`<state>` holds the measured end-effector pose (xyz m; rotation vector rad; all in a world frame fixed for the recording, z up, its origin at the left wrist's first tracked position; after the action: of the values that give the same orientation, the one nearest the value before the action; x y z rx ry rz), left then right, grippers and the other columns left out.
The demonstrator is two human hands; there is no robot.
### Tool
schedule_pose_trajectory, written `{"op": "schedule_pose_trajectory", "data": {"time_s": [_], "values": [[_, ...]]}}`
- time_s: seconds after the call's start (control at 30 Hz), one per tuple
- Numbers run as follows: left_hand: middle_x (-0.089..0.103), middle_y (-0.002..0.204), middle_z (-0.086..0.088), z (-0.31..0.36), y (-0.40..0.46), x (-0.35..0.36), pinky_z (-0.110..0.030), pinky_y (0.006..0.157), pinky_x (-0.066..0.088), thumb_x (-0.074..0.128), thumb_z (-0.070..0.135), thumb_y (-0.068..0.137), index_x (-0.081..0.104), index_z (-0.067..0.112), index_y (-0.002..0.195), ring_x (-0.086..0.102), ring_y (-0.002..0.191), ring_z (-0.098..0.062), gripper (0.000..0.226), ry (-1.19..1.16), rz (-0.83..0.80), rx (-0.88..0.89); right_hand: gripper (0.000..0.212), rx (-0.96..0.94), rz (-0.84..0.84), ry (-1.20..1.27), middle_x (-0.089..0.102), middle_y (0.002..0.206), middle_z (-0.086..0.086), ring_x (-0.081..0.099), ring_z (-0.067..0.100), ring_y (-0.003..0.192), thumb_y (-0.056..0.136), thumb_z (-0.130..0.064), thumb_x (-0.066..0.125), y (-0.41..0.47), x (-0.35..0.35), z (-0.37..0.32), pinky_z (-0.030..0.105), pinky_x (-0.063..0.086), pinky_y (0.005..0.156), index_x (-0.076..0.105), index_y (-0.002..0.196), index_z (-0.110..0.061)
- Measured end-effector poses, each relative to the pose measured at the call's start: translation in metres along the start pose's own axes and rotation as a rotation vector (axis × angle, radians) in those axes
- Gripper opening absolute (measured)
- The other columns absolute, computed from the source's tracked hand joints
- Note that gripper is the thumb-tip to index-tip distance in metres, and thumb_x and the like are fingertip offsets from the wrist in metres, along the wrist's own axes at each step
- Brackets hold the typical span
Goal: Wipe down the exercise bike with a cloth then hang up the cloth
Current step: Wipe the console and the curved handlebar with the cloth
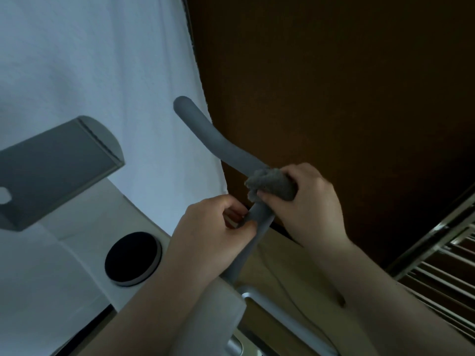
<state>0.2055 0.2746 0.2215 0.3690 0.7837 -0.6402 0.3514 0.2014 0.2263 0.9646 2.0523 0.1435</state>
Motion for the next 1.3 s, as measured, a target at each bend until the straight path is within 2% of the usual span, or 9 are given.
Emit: {"op": "schedule_pose_trajectory", "data": {"time_s": [0.07,0.2,0.37,0.47,0.57,0.73,1.0,1.13,1.3], "values": [[0.066,0.083,0.021,-0.001,0.0,0.001,-0.005,0.061,0.045,0.067,0.04,0.08,0.067,0.036,0.088,0.058,0.077,0.008,0.009,0.007,0.0,0.002,0.03,-0.006,-0.012,-0.026,0.061,0.098,-0.004,0.059,0.01,0.088,0.074,-0.033,0.079,0.02,0.005,-0.001,0.025,0.05,0.068,0.067,0.097,-0.019],[0.065,0.083,0.02,-0.001,-0.001,0.0,-0.006,0.06,0.044,0.066,0.041,0.08,0.068,0.035,0.088,0.059,0.074,0.005,0.01,0.02,0.011,0.018,0.028,-0.065,0.069,-0.087,0.063,0.1,0.0,0.059,0.016,0.092,0.076,-0.028,0.078,0.02,0.011,-0.009,0.028,0.051,0.069,0.068,0.099,-0.015],[0.065,0.08,0.018,0.001,0.002,0.002,-0.014,0.062,0.049,0.066,0.04,0.081,0.067,0.035,0.086,0.06,0.07,0.001,0.007,0.03,0.008,0.022,0.03,-0.067,-0.011,-0.088,0.061,0.101,-0.004,0.057,0.01,0.089,0.076,-0.031,0.078,0.016,0.01,-0.003,0.023,0.047,0.069,0.067,0.102,-0.018],[0.066,0.078,0.017,0.0,0.003,0.001,-0.01,0.06,0.043,0.068,0.039,0.081,0.068,0.033,0.085,0.061,0.069,0.001,0.007,0.01,0.014,0.021,0.027,-0.106,0.032,-0.105,0.063,0.1,0.0,0.06,0.016,0.09,0.076,-0.027,0.078,0.028,0.016,-0.011,0.03,0.051,0.067,0.069,0.098,-0.016],[0.066,0.079,0.015,0.0,0.002,0.002,-0.012,0.061,0.046,0.068,0.038,0.081,0.068,0.032,0.085,0.061,0.07,0.0,0.008,-0.007,0.011,0.013,0.029,-0.036,0.09,-0.042,0.065,0.103,-0.001,0.061,0.016,0.093,0.076,-0.026,0.078,0.013,0.012,-0.008,0.031,0.053,0.072,0.07,0.102,-0.017],[0.067,0.078,0.011,0.0,0.005,0.002,-0.024,0.066,0.053,0.067,0.041,0.081,0.068,0.027,0.085,0.061,0.07,-0.005,0.015,-0.032,0.006,0.004,0.031,-0.01,0.049,-0.025,0.064,0.102,-0.005,0.06,0.012,0.092,0.074,-0.029,0.079,0.002,0.009,-0.01,0.031,0.053,0.072,0.071,0.102,-0.02],[0.065,0.075,0.013,0.0,0.004,0.002,-0.027,0.066,0.054,0.067,0.039,0.081,0.068,0.028,0.085,0.06,0.069,-0.003,0.011,-0.035,0.002,0.005,0.035,0.105,0.136,-0.011,0.064,0.103,-0.008,0.06,0.009,0.091,0.075,-0.033,0.079,-0.005,0.006,-0.005,0.026,0.052,0.071,0.068,0.106,-0.021],[0.065,0.075,0.013,0.001,0.006,0.002,-0.025,0.064,0.052,0.067,0.044,0.08,0.067,0.029,0.084,0.06,0.069,-0.003,0.015,-0.053,0.003,-0.008,0.033,0.091,0.103,-0.005,0.063,0.1,-0.009,0.06,0.008,0.087,0.074,-0.033,0.079,-0.016,0.001,-0.007,0.03,0.054,0.068,0.07,0.103,-0.02],[0.065,0.076,0.015,-0.003,0.007,0.003,-0.024,0.066,0.053,0.068,0.039,0.081,0.068,0.028,0.088,0.06,0.07,-0.002,0.012,-0.03,-0.007,-0.002,0.034,0.128,0.102,0.021,0.063,0.104,-0.009,0.06,0.009,0.093,0.075,-0.031,0.079,0.008,0.005,-0.005,0.035,0.055,0.076,0.068,0.106,-0.023]]}}
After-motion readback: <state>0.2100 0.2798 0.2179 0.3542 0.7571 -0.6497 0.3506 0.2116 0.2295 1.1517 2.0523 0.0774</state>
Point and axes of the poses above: each hand's wrist, its own y-axis towards the middle knuckle, its own x-axis out of the palm, z = x × y, the point moved 7 cm from there along y, towards the middle knuckle
